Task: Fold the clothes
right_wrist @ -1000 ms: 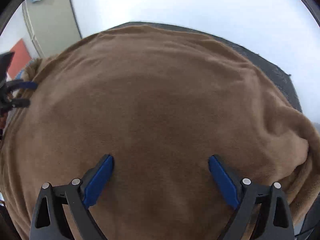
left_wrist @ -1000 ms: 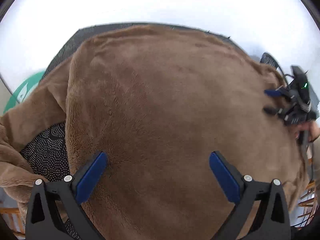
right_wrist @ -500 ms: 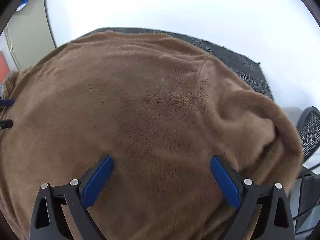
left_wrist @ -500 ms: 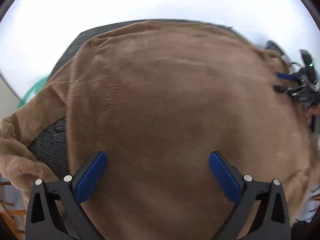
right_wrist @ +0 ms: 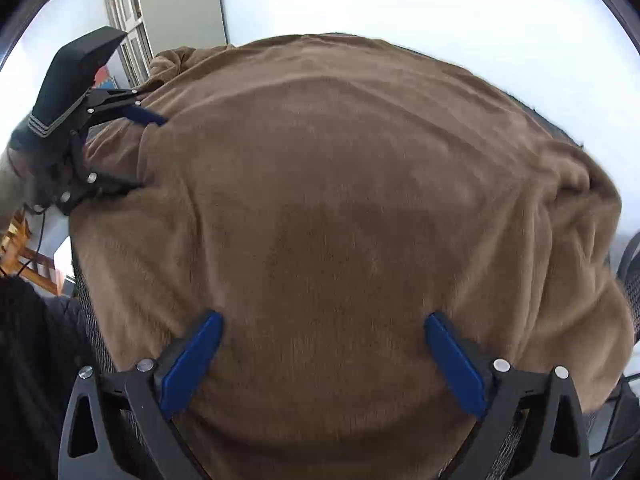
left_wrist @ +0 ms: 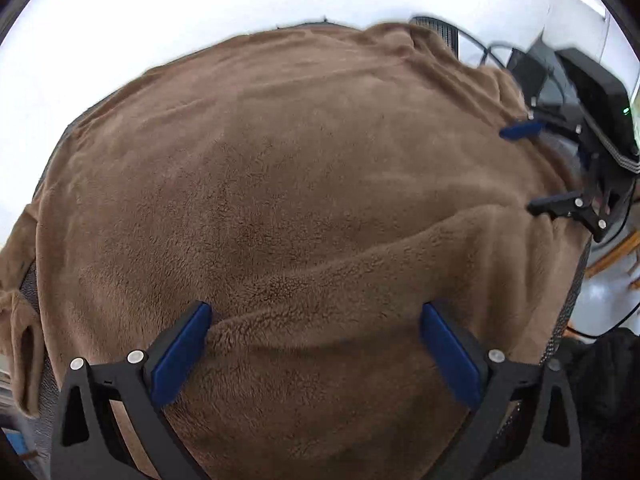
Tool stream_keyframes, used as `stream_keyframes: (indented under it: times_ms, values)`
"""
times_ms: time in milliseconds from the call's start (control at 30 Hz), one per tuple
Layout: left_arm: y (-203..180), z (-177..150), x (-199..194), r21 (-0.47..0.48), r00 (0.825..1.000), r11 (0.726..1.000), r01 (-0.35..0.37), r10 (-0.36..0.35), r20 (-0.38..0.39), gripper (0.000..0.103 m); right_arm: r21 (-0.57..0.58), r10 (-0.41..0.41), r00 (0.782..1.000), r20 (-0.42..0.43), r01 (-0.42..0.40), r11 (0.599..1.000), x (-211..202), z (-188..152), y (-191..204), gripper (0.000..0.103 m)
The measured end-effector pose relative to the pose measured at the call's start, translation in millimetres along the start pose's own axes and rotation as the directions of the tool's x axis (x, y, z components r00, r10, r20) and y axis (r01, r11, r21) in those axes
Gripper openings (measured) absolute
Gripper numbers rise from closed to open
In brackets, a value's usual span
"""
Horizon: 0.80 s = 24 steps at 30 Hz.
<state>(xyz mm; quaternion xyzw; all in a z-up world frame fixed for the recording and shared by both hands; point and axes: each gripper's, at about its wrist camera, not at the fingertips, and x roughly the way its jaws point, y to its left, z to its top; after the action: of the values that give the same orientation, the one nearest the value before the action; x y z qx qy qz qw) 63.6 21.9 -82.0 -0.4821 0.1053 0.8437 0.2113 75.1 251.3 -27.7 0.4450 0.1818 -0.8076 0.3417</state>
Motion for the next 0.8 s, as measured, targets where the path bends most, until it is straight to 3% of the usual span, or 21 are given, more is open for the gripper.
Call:
stream_keyframes:
  times_ms: [233,367,633,800]
  values:
    - [0,10,2,-0.033,0.998,0.999,-0.023,0.021,-0.063,0.103,0.010,-0.031,0.999,0.038,0.031,0.999,-3,-2,6,0.103]
    - [0,13,2,-0.085,0.998,0.996,-0.035,0.030,-0.059,0.103,0.015,-0.038,0.998,0.045,0.037,0.999,-2,-4,9,0.103]
    - [-7,19,-21,-0.139,0.999,0.990,0.006,0.000,0.044,0.103,0.015,-0.034,0.998,0.047,0.033,0.999,7,-4,2,0.103]
    - [-14,36,-37,-0.125,0.995,0.991,0.053,-0.042,0.090,0.103,0.015,-0.039,0.998,0.047,0.038,0.999,7,-4,2,0.103]
